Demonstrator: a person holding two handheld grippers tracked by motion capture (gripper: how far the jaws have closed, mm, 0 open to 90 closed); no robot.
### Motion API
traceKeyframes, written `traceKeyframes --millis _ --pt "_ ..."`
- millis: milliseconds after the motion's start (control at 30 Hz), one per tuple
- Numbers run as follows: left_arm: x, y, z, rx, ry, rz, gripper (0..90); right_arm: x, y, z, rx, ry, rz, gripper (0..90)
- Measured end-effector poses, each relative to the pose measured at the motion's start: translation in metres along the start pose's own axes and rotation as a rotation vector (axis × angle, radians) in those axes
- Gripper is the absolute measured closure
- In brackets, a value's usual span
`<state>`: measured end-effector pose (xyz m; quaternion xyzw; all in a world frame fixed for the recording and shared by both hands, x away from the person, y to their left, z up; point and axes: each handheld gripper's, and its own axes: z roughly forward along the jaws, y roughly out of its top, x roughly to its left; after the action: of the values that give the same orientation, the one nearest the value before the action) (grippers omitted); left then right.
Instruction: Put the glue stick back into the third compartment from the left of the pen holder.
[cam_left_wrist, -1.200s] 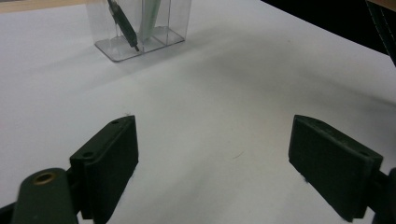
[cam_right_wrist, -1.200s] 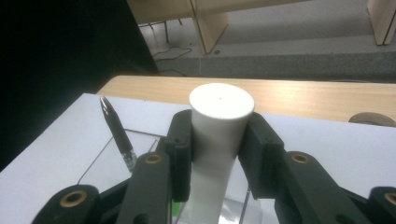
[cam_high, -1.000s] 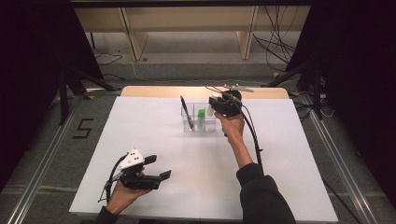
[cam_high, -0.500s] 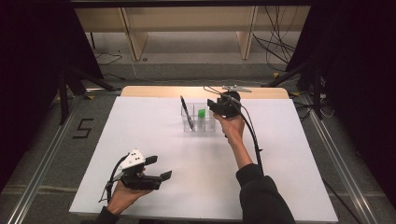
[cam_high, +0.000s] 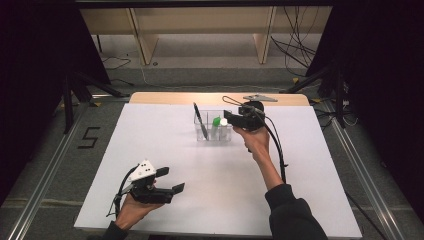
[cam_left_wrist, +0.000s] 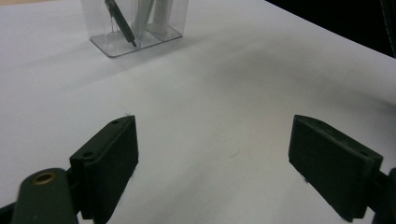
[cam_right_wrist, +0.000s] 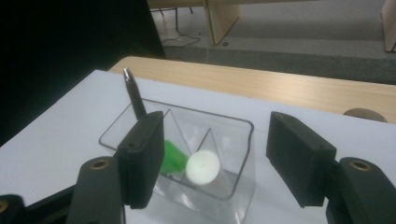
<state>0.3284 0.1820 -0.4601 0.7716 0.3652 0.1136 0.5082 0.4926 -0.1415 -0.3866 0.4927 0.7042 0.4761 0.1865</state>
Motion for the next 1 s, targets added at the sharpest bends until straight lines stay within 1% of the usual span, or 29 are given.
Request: traceKeyframes --millis 167,333,433,500,633,833,1000 --pt "0.001 0.0 -0.001 -0.003 0.003 -0.009 15.5 0.004 -0.002 -0.009 -0.004 0.03 -0.006 34.9" --pt "0.001 0.001 -0.001 -0.004 -0.001 -0.012 15.5 0.009 -0.007 -0.018 0.0 0.056 -0.034 30.4" --pt "0.002 0.001 -0.001 -0.012 -0.004 -0.018 15.5 0.012 -0.009 -0.024 -0.003 0.086 -0.038 29.6" --pt "0.002 0.001 -0.002 -0.012 -0.007 -0.028 15.4 0.014 -0.011 -0.029 -0.007 0.098 -0.043 29.2" --pt "0.001 0.001 -0.002 -0.012 -0.009 -0.024 15.5 0.016 -0.015 -0.038 -0.015 0.121 -0.043 28.3" --pt "0.001 0.002 -0.002 -0.015 -0.014 -0.023 15.5 0.02 -0.022 -0.048 -0.019 0.143 -0.058 25.5" --pt "0.0 0.001 -0.002 -0.01 -0.017 -0.021 15.5 0.022 -0.029 -0.055 -0.02 0.162 -0.059 22.6"
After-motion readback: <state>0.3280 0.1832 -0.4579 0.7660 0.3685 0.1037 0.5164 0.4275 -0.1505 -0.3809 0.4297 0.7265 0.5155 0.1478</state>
